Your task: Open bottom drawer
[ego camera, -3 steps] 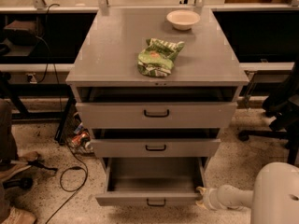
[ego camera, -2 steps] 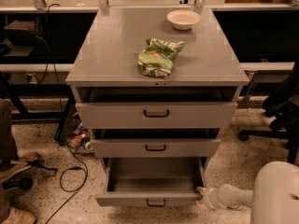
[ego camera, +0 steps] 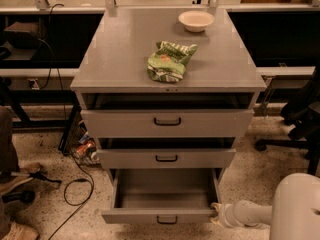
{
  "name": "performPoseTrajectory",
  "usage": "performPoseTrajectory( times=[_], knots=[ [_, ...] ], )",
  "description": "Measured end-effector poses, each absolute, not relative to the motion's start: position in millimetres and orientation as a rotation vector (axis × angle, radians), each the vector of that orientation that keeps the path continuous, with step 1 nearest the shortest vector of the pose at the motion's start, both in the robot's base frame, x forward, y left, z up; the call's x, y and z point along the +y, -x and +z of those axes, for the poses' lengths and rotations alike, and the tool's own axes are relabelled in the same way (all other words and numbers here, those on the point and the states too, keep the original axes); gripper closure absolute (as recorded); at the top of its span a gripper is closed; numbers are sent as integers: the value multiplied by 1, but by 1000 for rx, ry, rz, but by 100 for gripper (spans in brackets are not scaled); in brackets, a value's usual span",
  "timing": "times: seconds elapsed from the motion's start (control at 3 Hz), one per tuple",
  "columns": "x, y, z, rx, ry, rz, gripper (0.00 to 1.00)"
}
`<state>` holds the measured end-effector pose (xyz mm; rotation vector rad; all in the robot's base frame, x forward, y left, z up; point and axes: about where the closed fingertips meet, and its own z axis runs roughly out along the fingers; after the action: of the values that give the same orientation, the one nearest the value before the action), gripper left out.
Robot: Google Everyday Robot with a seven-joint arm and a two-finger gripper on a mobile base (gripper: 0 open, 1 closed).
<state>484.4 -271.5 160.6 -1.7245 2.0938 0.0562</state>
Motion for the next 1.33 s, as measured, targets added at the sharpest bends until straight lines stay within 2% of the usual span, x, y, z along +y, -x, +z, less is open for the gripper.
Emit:
performPoseTrajectory(
  times=[1.33],
  knots=[
    [-276, -454, 164, 2113, 1719, 76, 100]
  ],
)
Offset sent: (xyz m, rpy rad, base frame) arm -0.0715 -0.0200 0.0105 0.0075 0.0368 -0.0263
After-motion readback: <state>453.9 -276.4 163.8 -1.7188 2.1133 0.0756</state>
